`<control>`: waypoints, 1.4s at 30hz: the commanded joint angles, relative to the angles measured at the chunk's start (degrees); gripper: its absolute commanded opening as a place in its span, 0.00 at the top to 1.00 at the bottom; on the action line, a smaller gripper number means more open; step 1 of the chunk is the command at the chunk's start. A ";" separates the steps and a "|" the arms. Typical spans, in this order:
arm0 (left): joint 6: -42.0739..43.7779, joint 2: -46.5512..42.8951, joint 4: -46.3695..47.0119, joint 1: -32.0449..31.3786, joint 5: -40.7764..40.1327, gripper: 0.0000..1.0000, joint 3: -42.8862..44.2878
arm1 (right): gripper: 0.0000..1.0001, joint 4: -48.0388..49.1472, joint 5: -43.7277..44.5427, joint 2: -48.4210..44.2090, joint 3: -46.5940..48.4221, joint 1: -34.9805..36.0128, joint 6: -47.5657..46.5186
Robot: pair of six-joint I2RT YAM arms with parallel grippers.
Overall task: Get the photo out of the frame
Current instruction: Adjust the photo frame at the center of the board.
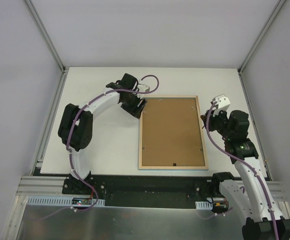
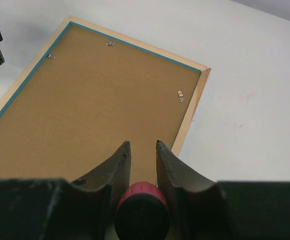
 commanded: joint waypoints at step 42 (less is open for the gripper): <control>-16.01 10.04 3.24 -2.93 -9.61 0.89 -1.88 | 0.99 4.99 -6.38 0.77 -3.67 -2.63 -0.95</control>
